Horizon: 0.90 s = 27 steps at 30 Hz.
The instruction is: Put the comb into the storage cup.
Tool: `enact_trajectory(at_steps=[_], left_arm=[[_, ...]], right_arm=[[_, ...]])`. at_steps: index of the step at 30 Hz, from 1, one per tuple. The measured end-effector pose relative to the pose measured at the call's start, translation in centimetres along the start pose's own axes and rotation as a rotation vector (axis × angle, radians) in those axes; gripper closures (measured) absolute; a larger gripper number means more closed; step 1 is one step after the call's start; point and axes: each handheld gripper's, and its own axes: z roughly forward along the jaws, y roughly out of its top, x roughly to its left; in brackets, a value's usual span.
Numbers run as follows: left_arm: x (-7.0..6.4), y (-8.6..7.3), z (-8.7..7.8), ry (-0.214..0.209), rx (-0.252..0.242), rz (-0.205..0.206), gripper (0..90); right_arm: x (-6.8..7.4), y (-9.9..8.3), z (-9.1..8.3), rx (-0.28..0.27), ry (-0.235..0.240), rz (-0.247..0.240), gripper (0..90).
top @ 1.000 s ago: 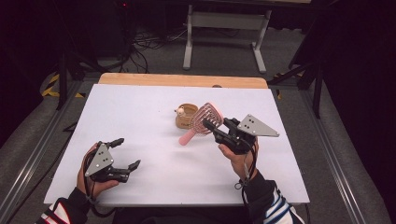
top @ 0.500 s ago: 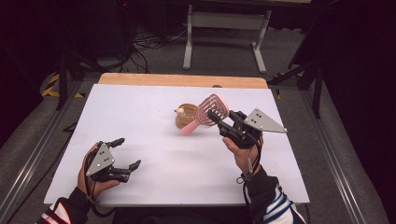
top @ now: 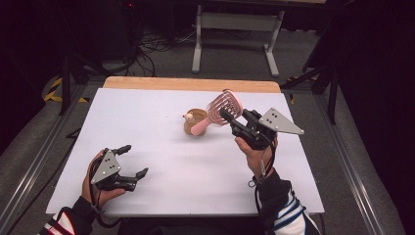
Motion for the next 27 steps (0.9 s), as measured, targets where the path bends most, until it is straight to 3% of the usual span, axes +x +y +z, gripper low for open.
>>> enact_trajectory(at_steps=[14,27], left_arm=[[0.0,0.0,0.0,-0.002,-0.004,-0.003,9.0],[-0.1,0.0,0.1,-0.002,-0.001,-0.005,8.2]], right_arm=[[-0.8,0.5,1.3,0.004,-0.035,-0.026,64.6],[-2.4,0.2,2.8,0.014,-0.111,-0.021,64.7]])
